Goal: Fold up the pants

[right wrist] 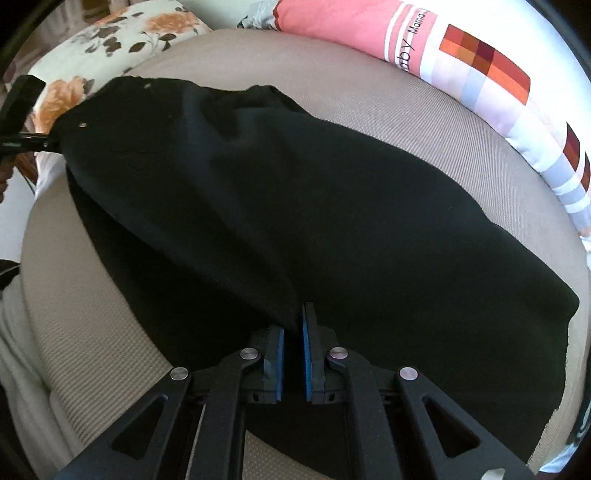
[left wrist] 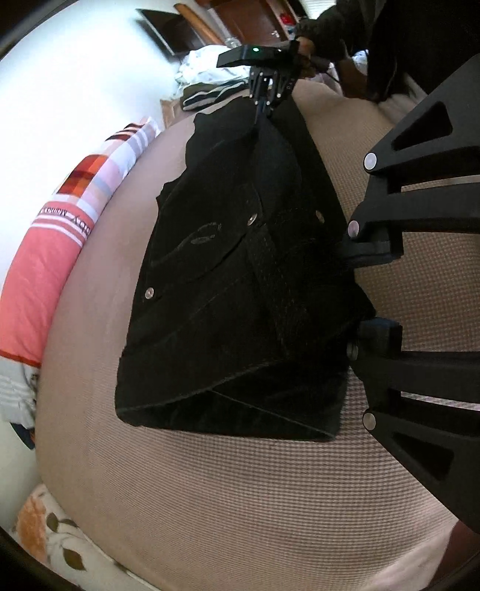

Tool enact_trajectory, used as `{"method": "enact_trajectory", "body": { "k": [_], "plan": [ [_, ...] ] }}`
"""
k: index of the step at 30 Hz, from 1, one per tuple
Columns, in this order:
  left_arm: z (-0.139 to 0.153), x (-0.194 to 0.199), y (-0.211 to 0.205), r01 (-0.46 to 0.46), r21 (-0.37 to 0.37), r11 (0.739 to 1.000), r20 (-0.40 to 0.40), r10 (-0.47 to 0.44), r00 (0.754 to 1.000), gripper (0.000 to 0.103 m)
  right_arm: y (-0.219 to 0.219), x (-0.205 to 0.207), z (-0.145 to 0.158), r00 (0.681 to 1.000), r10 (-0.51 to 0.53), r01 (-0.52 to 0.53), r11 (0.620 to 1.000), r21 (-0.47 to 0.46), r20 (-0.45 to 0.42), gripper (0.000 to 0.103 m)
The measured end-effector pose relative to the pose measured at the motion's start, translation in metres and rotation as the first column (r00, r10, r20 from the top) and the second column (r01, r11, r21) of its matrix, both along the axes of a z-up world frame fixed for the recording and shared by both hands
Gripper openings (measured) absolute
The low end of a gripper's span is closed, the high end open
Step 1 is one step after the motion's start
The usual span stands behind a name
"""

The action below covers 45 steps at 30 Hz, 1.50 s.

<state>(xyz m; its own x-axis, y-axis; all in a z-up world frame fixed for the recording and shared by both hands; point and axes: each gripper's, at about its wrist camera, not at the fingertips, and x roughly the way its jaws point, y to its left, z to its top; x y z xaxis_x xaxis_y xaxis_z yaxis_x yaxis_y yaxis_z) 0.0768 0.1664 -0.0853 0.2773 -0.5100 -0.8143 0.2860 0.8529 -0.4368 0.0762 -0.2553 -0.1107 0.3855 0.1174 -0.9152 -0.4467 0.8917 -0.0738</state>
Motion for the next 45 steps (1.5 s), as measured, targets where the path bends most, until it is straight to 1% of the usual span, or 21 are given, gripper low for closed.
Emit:
{"method": "enact_trajectory", "body": {
  "k": [4,6,7,8,9,11,13,16,19,21,23,24,25,26,28,32,35,37,39,41,45],
  "plan": [
    [0.009,-0.003,-0.003,-0.018,0.026,0.999,-0.016,0.018,1.000,0.027,0.000,0.000,0.000,1.000,-0.012,0.012,1.000,0.006,0.004,0.007],
    [0.012,-0.005,-0.002,-0.029,0.053,0.998,-0.041,0.032,0.999,0.036,-0.002,0.001,0.000,1.000,-0.016,0.016,1.000,0.018,0.001,0.008],
    [0.012,-0.006,-0.001,-0.054,0.099,0.994,-0.069,0.061,0.996,0.065,-0.002,0.002,0.000,1.000,-0.017,0.016,1.000,0.019,0.006,0.008],
    [0.012,-0.005,0.002,-0.079,0.126,0.989,-0.091,0.090,0.992,0.087,-0.002,0.003,0.001,1.000,-0.012,0.012,1.000,0.018,-0.005,0.008],
    [0.014,-0.006,0.005,-0.096,0.118,0.988,-0.088,0.107,0.990,0.088,-0.002,0.004,0.001,1.000,-0.010,0.010,1.000,0.019,-0.002,0.009],
    [0.021,-0.013,0.018,-0.156,0.057,0.986,-0.089,0.160,0.983,0.088,-0.001,-0.004,0.000,1.000,-0.007,0.007,1.000,0.019,0.008,0.009],
    [0.025,-0.017,0.027,-0.225,-0.020,0.974,-0.137,0.220,0.966,0.088,-0.004,-0.005,0.001,1.000,-0.009,0.009,0.999,0.032,0.010,0.009],
    [0.023,-0.022,0.033,-0.317,-0.080,0.945,-0.222,0.293,0.930,0.087,-0.006,-0.006,0.002,1.000,-0.012,0.011,0.999,0.047,0.013,0.009],
    [0.013,-0.022,0.025,-0.404,-0.102,0.909,-0.317,0.355,0.880,0.080,-0.007,-0.005,0.002,1.000,-0.010,0.010,0.999,0.053,0.015,0.009],
    [0.006,-0.019,0.021,-0.460,-0.115,0.881,-0.349,0.397,0.849,0.072,-0.007,-0.004,0.002,1.000,-0.011,0.010,0.998,0.057,0.016,0.009],
    [0.000,-0.011,0.018,-0.518,-0.103,0.849,-0.357,0.455,0.816,0.048,-0.007,-0.006,0.003,1.000,-0.013,0.012,0.998,0.058,0.018,0.009],
    [-0.001,-0.008,0.019,-0.536,-0.101,0.838,-0.356,0.473,0.806,0.044,-0.007,-0.006,0.003,1.000,-0.016,0.015,0.998,0.059,0.019,0.009],
    [0.000,-0.005,0.019,-0.549,-0.104,0.829,-0.347,0.487,0.801,0.030,-0.008,-0.008,0.004,0.999,-0.023,0.021,0.998,0.064,0.024,0.009],
    [0.003,0.000,0.018,-0.550,-0.103,0.829,-0.332,0.492,0.805,0.021,-0.008,-0.008,0.005,0.999,-0.030,0.028,0.997,0.069,0.029,0.009],
    [0.012,0.008,0.015,-0.517,-0.094,0.851,-0.301,0.471,0.829,0.018,-0.010,-0.011,0.012,0.997,-0.059,0.054,0.995,0.088,0.047,0.009],
    [0.061,0.030,0.009,-0.406,-0.129,0.904,-0.128,0.391,0.911,0.018,-0.008,-0.020,0.037,0.990,-0.094,0.083,0.991,0.107,0.104,0.008],
    [0.093,0.050,0.011,-0.354,-0.154,0.923,-0.024,0.354,0.935,0.018,-0.002,-0.027,0.054,0.986,-0.103,0.086,0.988,0.128,0.133,0.008],
    [0.099,0.061,0.010,-0.312,-0.148,0.939,0.012,0.317,0.948,0.018,0.006,-0.032,0.059,0.983,-0.097,0.079,0.990,0.118,0.154,0.008],
    [0.088,0.068,0.007,-0.275,-0.088,0.958,0.014,0.277,0.961,0.018,0.011,-0.033,0.053,0.987,-0.091,0.075,0.990,0.119,0.133,0.008],
    [0.063,0.065,0.013,-0.250,-0.001,0.968,-0.032,0.250,0.968,0.018,0.013,-0.033,0.040,0.992,-0.092,0.080,0.989,0.127,0.092,0.008],
    [0.010,0.054,0.026,-0.252,0.084,0.964,-0.146,0.262,0.954,0.019,0.026,-0.038,0.010,0.999,-0.051,0.048,0.994,0.097,0.020,0.008]
  ]
}}
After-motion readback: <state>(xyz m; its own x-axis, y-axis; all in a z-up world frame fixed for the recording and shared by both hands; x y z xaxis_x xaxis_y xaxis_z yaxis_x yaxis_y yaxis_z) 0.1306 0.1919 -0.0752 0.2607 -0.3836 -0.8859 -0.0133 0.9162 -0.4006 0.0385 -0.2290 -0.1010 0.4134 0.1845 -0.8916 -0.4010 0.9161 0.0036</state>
